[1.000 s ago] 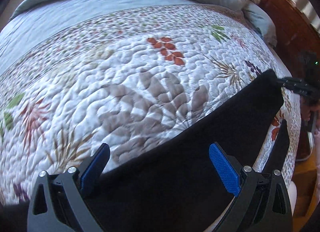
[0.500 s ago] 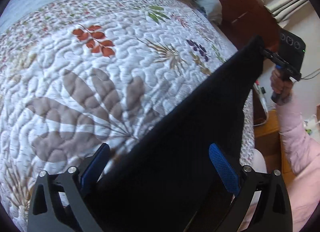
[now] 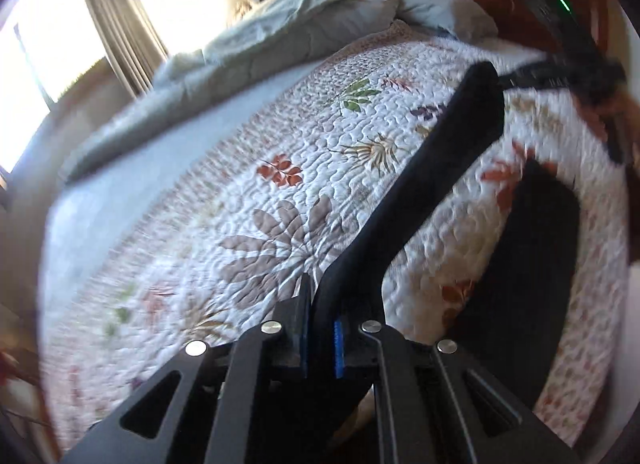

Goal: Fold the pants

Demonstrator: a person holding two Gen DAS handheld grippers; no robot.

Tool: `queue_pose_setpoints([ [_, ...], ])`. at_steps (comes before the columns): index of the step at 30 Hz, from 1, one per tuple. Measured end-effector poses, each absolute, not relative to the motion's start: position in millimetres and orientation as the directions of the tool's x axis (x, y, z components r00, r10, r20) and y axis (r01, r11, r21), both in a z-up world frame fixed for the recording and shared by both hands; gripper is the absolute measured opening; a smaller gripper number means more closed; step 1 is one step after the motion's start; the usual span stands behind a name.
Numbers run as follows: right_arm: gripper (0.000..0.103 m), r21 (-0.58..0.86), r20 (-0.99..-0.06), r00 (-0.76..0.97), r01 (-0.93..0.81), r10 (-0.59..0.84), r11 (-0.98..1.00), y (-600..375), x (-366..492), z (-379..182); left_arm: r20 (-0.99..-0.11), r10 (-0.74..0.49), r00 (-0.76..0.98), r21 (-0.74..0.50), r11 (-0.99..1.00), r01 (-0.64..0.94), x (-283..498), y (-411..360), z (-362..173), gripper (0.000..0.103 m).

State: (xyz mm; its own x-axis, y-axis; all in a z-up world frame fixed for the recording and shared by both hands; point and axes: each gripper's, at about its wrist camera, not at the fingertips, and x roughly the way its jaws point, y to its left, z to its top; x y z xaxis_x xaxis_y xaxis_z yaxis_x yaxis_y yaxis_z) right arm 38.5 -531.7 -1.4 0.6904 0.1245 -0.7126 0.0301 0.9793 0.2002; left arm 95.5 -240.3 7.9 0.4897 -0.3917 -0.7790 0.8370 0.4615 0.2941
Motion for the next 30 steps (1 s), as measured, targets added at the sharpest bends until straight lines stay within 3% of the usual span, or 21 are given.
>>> queue_pose_setpoints([
  [3, 0.005, 0.161, -0.725, 0.684, 0.059, 0.078, 0.985, -521.9, 8.9, -14.4, -0.756, -0.368, 0.541, 0.366, 0.447, 0.816, 43.0, -237.7, -7.5, 0.009],
  [7, 0.008, 0.159, -0.753, 0.656, 0.098, 0.056, 0.982, -510.6, -36.1, -39.9, -0.796, -0.351, 0.494, 0.317, 0.454, 0.833, -1.8, -225.4, -34.5, 0.009],
  [9, 0.023, 0.152, -0.781, 0.624, 0.126, 0.041, 0.980, -506.8, -52.0, -49.9, -0.817, -0.314, 0.484, 0.325, 0.443, 0.835, -20.0, -224.1, -57.9, 0.009],
  [13, 0.029, 0.195, -0.832, 0.549, 0.143, 0.087, 0.970, -493.0, -84.0, -70.2, -0.836, -0.276, 0.474, 0.318, 0.461, 0.829, -40.0, -221.9, -97.4, 0.011],
  [14, 0.033, 0.223, -0.838, 0.535, 0.155, 0.108, 0.962, -489.7, -91.6, -73.5, -0.819, -0.280, 0.501, 0.346, 0.456, 0.820, -44.8, -222.2, -101.5, 0.011],
  [17, 0.065, 0.361, -0.825, 0.522, 0.193, 0.216, 0.912, -485.7, -108.7, -76.2, -0.812, -0.269, 0.518, 0.362, 0.464, 0.809, -43.7, -226.6, -105.7, 0.011],
  [21, 0.080, 0.538, -0.744, 0.579, 0.223, 0.334, 0.813, -487.8, -115.2, -69.5, -0.831, -0.267, 0.488, 0.318, 0.493, 0.810, -32.2, -231.7, -103.3, 0.012],
  [26, 0.077, 0.604, -0.773, 0.523, 0.430, 0.360, 0.671, -505.5, -98.0, -93.8, -0.840, -0.261, 0.475, 0.304, 0.498, 0.812, -26.2, -230.0, -99.5, 0.013],
  [30, 0.077, 0.682, -0.718, 0.573, 0.469, 0.394, 0.560, -503.8, -106.1, -95.5, -0.858, -0.258, 0.445, 0.257, 0.534, 0.805, -15.7, -229.0, -94.2, 0.014],
])
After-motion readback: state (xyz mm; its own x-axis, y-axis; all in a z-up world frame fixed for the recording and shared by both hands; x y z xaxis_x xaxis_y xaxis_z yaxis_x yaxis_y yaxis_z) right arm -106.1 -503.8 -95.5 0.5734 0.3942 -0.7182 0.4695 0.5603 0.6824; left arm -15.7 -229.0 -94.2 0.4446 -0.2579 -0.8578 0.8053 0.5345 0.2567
